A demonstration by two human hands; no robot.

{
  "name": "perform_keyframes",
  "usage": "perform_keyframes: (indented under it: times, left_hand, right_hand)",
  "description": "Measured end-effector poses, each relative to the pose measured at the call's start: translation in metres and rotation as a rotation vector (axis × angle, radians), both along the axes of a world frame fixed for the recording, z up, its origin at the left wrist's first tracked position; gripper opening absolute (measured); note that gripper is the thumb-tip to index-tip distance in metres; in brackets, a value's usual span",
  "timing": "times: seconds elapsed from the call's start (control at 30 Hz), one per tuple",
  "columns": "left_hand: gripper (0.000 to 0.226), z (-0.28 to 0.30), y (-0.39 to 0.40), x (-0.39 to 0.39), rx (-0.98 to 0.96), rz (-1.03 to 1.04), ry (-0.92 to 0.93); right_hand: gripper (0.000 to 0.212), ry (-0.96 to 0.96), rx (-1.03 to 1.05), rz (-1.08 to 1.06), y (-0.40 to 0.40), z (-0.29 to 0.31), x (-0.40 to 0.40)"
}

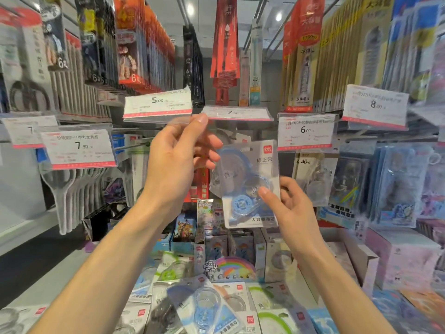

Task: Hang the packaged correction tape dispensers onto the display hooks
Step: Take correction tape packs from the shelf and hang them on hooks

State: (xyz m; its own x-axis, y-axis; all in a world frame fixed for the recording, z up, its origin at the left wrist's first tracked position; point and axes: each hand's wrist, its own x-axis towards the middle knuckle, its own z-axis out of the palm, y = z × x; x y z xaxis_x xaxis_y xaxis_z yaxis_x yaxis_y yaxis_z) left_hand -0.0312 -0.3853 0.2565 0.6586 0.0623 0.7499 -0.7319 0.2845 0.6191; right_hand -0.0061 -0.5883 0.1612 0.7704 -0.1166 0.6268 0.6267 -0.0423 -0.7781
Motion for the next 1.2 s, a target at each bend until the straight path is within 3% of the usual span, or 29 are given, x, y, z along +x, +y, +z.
perform_keyframes:
  times: [0.4,0.73,0.9,1.07,1.13,1.2]
  left_hand:
    - [0.021,0.002,0.003,-0.004,0.035,0.012,0.040]
    - [0.004,-0.005,0.007,0.003,0.104,0.052,0.037]
    - [0.006,-0.015,0.003,0.008,0.151,0.153,0.053]
    - [0.009,-0.017,-0.005,0.007,0.183,0.276,0.068]
    - [0.008,-0.017,-0.006,0.007,0.197,0.318,0.072]
    - [0.007,-0.022,-0.005,0.005,0.201,0.341,0.081]
  right_hand:
    - [0.021,-0.053,0.000,-0.016,0.014,0.029,0.015]
    - [0.019,0.059,-0.032,-0.079,0.020,0.027,0.031]
    - [0.033,0.122,-0.029,-0.137,0.026,0.025,0.054]
    - [0.063,0.273,-0.145,-0.135,0.023,0.023,0.065]
    - [0.057,0.276,-0.213,-0.151,0.017,0.020,0.062]
    - [0.037,0.250,-0.214,-0.108,0.010,0.011,0.056]
